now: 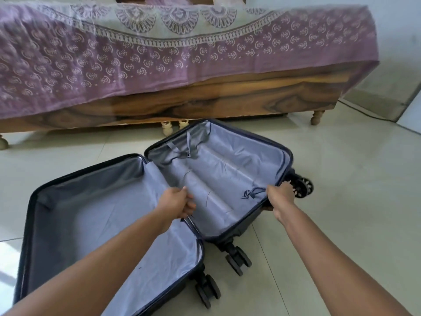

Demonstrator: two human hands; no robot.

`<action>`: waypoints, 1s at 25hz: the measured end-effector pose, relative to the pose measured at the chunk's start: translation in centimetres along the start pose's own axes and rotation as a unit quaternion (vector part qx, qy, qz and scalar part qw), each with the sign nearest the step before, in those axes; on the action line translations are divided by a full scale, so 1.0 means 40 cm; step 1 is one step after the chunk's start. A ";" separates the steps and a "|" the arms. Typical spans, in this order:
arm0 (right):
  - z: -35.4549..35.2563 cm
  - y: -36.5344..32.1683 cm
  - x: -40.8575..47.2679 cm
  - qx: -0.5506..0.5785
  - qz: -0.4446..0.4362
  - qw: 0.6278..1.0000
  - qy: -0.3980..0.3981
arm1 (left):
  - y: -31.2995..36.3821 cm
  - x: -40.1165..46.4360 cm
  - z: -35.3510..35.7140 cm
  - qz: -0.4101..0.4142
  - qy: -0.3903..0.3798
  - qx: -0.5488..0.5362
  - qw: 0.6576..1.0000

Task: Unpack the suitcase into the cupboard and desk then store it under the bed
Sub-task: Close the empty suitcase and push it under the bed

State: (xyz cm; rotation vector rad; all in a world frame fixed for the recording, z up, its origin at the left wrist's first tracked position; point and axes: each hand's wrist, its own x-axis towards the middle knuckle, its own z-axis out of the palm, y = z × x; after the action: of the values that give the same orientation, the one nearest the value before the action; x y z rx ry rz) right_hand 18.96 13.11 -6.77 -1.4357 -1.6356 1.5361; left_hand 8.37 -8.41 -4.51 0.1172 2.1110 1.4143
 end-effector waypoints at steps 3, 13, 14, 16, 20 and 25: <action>-0.007 -0.083 -0.126 -0.127 -0.197 0.971 0.056 | 0.107 0.000 -0.009 0.019 -0.066 -0.202 0.977; 0.153 -0.088 -0.450 -0.151 -0.596 0.782 -0.102 | 0.293 -0.208 -0.339 0.187 -0.041 -0.503 0.843; 0.169 -0.068 -0.474 -0.096 -0.574 0.798 -0.159 | 0.238 -0.237 -0.378 0.184 -0.034 -0.477 0.859; 0.186 -0.025 -0.526 0.003 -0.509 0.830 -0.228 | 0.111 -0.293 -0.432 0.140 -0.029 -0.452 0.881; 0.230 0.041 -0.493 0.126 -0.079 0.964 -0.219 | -0.131 -0.410 -0.474 0.025 0.013 -0.432 0.901; 0.255 0.069 -0.506 0.023 0.088 0.975 -0.205 | -0.369 -0.512 -0.439 -0.161 0.052 -0.274 0.947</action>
State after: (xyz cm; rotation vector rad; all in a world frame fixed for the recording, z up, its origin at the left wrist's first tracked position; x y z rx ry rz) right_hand 17.94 -9.67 -5.78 -1.3317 -1.7155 2.0682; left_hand 19.76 -36.95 -4.12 -0.5056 1.6375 1.7613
